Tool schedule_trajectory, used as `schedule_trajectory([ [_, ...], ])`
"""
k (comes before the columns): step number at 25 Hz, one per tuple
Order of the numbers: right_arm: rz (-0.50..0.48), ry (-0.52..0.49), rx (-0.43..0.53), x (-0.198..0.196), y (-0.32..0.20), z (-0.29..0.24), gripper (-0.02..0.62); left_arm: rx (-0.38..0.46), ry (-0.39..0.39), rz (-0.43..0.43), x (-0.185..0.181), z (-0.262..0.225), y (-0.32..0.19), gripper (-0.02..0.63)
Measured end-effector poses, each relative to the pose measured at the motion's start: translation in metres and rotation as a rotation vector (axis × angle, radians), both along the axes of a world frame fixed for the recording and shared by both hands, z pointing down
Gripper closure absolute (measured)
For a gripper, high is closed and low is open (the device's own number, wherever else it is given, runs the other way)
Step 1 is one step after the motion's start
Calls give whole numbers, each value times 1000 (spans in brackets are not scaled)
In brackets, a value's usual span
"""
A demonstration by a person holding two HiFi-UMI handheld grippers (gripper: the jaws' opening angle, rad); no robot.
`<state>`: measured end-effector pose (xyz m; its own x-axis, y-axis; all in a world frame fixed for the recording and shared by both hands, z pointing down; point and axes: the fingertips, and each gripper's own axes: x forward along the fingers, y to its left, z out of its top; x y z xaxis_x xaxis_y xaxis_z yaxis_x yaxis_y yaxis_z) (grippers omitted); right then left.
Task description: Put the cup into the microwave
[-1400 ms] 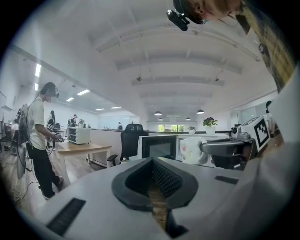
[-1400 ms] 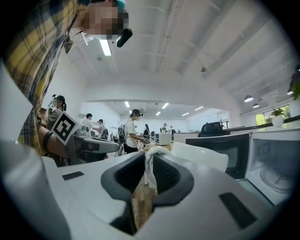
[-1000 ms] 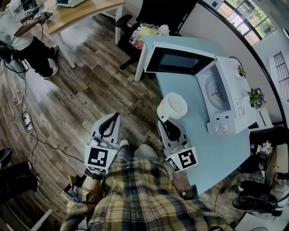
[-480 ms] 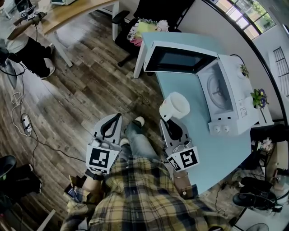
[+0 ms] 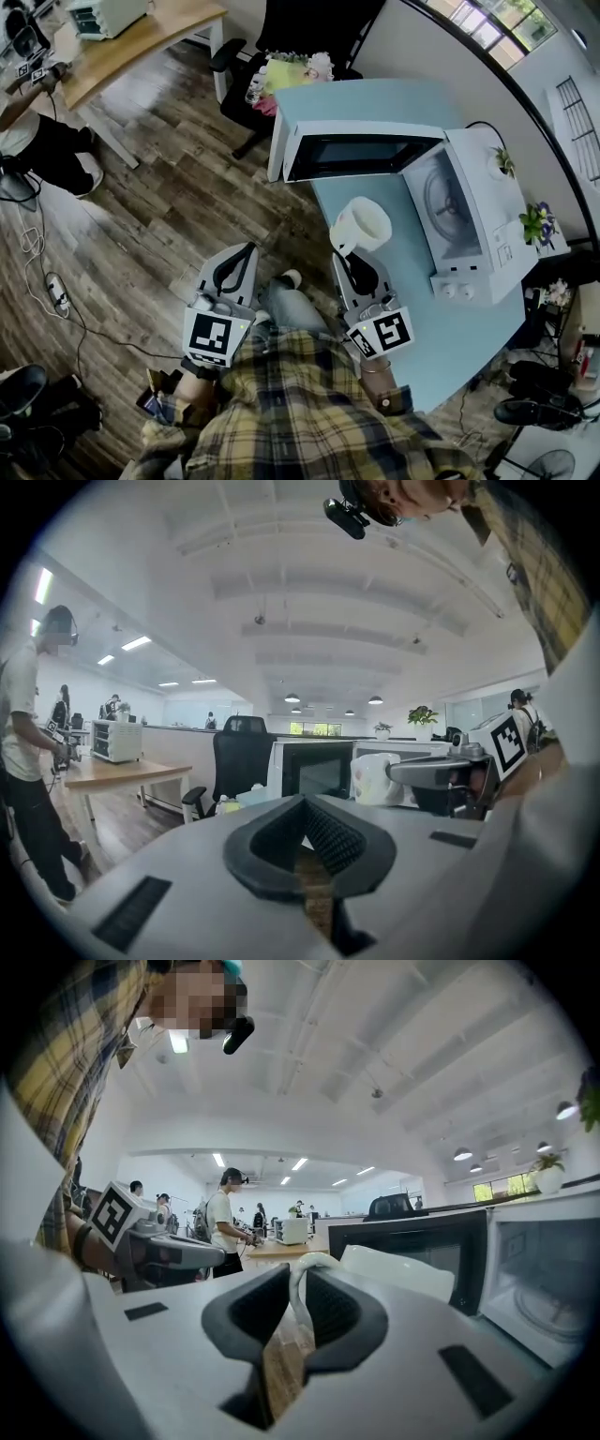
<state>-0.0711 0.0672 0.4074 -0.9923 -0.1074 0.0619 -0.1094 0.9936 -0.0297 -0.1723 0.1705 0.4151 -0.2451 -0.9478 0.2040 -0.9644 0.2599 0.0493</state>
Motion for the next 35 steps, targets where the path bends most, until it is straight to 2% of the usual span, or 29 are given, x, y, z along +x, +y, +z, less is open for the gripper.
schedule_trajectory([
  [5, 74, -10, -1, -14, -37, -12, 538, 12, -7, 91, -18, -14, -52, 615],
  [13, 215, -28, 22, -3, -98, -26, 538, 35, -24, 282, -8, -32, -140, 615],
  [22, 413, -43, 53, 38, -147, -34, 538, 70, -31, 508, 32, -39, -217, 615],
  [35, 745, -12, 32, 106, -181, -28, 538, 57, -20, 799, 75, -37, -293, 615],
])
